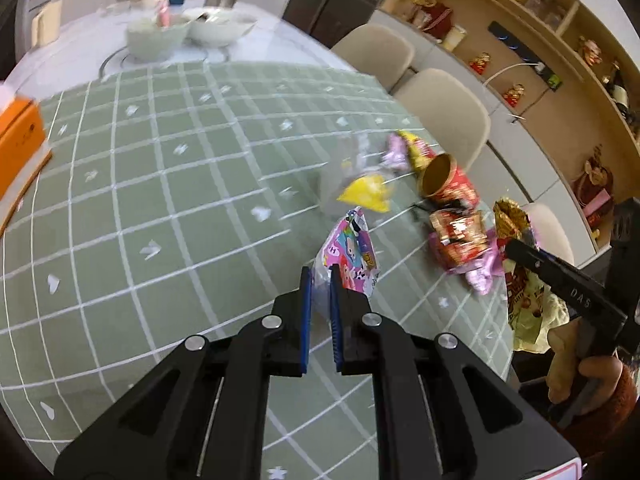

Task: Collect trash
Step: 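Grasp the pink cartoon wrapper with the left tool while the right tool grasps the gold snack stick, then carry the pink wrapper to the bin and release it with the left tool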

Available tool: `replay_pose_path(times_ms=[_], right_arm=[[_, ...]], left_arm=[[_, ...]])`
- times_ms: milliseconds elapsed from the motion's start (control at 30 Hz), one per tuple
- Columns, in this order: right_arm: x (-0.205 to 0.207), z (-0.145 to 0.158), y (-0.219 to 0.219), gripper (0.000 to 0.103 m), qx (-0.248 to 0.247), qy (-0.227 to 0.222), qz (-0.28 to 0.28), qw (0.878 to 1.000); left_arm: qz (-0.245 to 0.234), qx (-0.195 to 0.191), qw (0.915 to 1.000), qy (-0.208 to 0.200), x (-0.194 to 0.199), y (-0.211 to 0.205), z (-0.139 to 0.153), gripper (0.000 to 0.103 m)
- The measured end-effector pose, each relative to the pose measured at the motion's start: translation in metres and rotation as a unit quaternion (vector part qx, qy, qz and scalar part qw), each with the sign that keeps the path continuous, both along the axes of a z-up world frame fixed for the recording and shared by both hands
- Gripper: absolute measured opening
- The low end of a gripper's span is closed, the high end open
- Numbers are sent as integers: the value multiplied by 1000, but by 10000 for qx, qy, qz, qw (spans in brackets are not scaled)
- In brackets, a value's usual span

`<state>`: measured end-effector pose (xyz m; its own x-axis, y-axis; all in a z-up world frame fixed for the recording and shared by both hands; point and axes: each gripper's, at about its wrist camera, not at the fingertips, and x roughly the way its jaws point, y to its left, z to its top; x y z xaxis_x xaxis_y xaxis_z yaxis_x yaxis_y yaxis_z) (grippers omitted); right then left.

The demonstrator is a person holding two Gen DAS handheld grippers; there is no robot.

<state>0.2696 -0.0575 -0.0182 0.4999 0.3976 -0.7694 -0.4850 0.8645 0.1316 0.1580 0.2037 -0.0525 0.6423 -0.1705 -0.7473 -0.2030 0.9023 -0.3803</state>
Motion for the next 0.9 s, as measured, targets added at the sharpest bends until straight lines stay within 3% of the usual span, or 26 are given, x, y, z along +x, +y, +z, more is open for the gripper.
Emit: replay_pose_path(times_ms=[233,467,667,900], right_arm=[[-8,43,-51,28,116,-549,-173,9983],[-13,95,-116,28,241,-1242,-444,9910],[-13,119,-181,28,325,-1609,-715,9838],[-10,120,-273,28,428,-1677,-1167,9780]], left_arm=[[-272,94,9977,-614,16,-37,58,8],[-716,59,9899,-1222,37,-103,118,8],[-1147,66,9834,-1406,58,-174,139,8],[-1712,183,9756,-1362,78,-266,141,8]])
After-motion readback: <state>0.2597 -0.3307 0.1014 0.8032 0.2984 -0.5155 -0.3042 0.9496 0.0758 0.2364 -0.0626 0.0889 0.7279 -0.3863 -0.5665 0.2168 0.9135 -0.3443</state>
